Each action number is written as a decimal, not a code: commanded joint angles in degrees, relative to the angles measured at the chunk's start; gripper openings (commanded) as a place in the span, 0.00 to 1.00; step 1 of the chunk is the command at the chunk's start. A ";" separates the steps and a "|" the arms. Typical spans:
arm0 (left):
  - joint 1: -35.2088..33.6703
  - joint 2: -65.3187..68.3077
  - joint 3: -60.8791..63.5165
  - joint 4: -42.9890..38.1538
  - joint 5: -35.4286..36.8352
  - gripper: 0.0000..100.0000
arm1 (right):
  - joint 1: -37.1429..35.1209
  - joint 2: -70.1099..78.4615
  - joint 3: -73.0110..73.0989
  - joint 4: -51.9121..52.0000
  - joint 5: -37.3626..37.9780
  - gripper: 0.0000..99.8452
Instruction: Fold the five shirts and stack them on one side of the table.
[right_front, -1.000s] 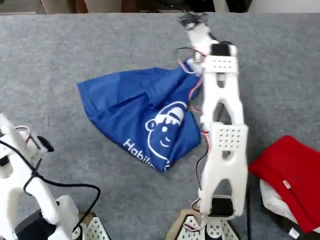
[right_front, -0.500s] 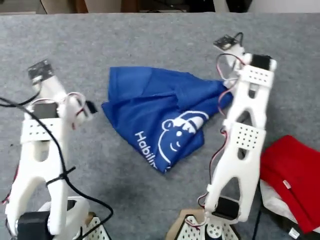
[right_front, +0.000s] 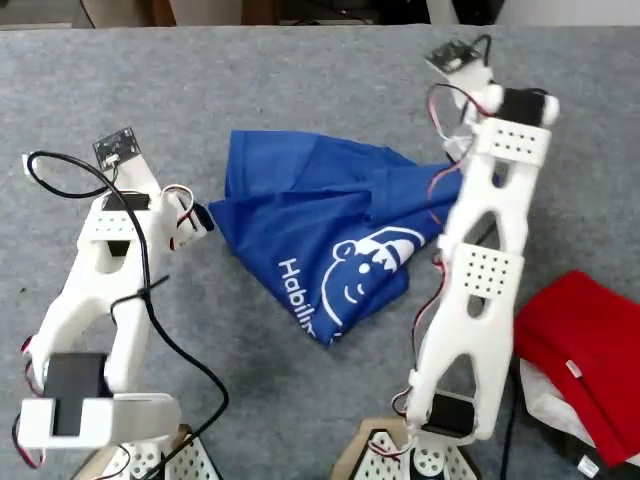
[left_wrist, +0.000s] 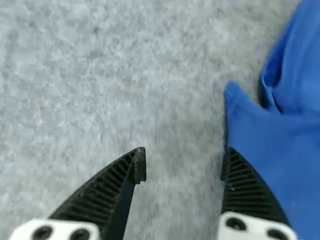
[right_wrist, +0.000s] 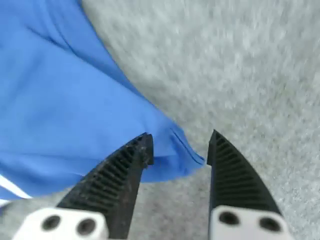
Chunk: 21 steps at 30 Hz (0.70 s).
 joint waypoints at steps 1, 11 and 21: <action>-0.35 1.63 -2.64 -3.69 0.79 0.25 | -6.46 -6.02 0.75 0.70 -3.96 0.18; -0.53 3.56 -2.90 -4.40 2.73 0.25 | -17.89 -5.85 11.82 -5.63 -22.59 0.18; -0.44 3.65 -2.99 -5.54 2.29 0.25 | -17.63 -5.32 13.67 -8.79 -30.68 0.18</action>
